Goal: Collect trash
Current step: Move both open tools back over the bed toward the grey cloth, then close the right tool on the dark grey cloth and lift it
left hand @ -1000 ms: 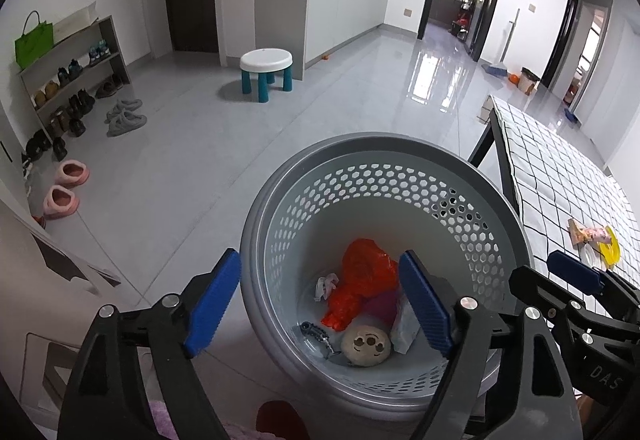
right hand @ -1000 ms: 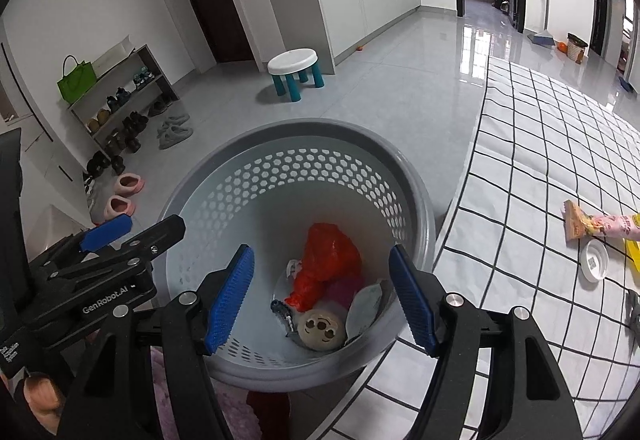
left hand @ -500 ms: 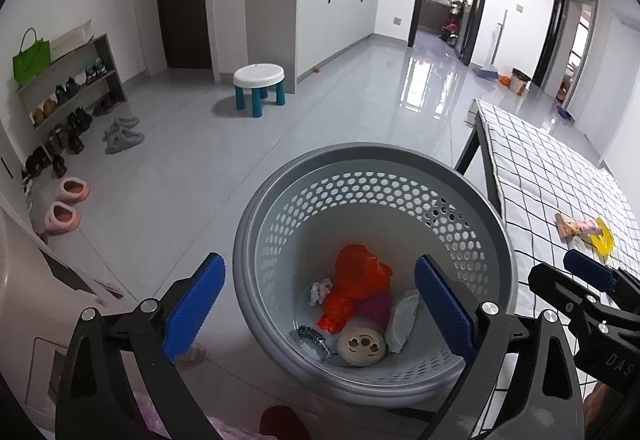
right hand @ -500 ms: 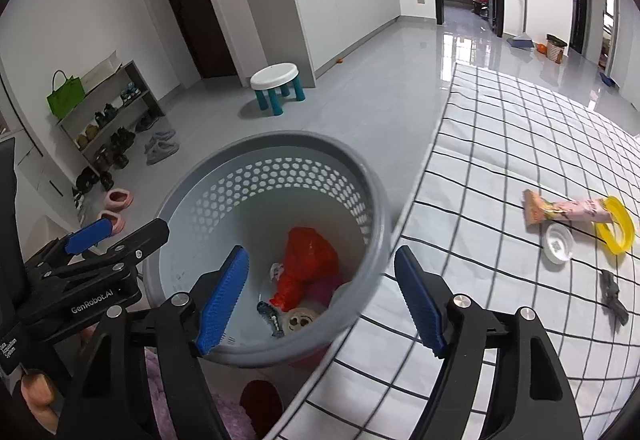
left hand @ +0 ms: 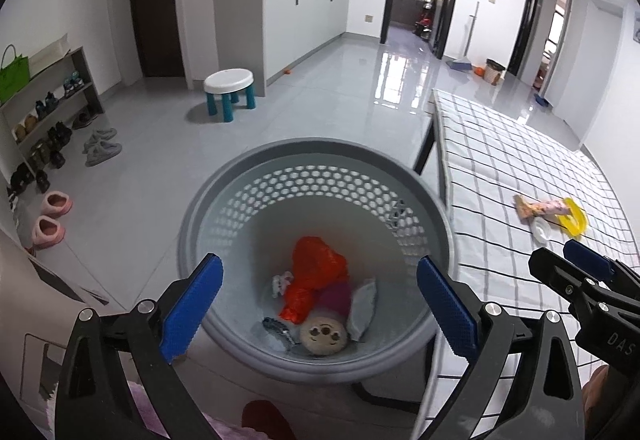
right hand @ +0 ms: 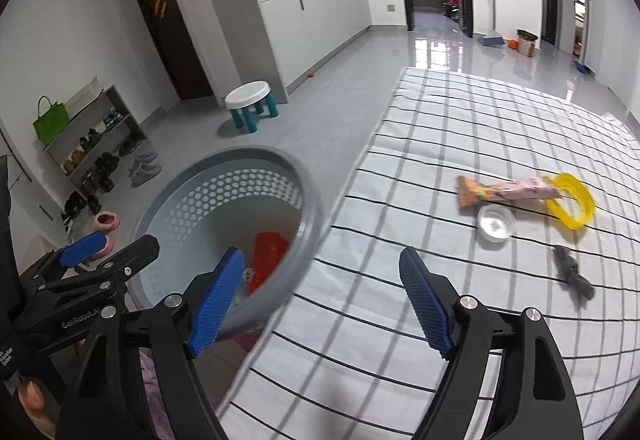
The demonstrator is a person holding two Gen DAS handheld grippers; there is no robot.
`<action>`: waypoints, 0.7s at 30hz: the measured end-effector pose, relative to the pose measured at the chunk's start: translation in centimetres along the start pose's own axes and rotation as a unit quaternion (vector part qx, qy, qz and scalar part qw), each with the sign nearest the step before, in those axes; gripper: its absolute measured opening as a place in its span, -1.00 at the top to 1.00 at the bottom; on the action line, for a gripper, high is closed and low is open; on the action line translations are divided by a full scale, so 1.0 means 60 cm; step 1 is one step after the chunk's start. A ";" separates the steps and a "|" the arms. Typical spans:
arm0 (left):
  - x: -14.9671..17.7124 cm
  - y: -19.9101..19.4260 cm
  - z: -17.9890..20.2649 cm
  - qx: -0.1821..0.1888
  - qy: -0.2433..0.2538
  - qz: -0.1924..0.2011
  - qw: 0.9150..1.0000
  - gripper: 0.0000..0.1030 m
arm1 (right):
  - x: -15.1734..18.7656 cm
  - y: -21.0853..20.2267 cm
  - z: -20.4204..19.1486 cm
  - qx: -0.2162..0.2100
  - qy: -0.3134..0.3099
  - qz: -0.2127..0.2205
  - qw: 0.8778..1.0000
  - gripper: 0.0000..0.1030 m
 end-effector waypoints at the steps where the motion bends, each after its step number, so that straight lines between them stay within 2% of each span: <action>1: -0.002 -0.001 0.009 0.003 0.003 0.001 1.000 -0.86 | 0.000 -0.005 0.010 0.003 0.003 0.002 1.000 -0.51; 21: -0.009 0.027 0.189 0.060 0.068 -0.014 0.996 -0.86 | 0.015 -0.067 0.207 0.074 0.069 0.019 0.995 -0.51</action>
Point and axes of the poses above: each gripper's, at about its wrist camera, not at the fingertips, and y roughly the way its jaws point, z to its right, x to its underside, the point moved 8 cm from there along y, roughly the way its jaws point, and after that the axes turned 8 degrees about y, right-handed, at the moved point
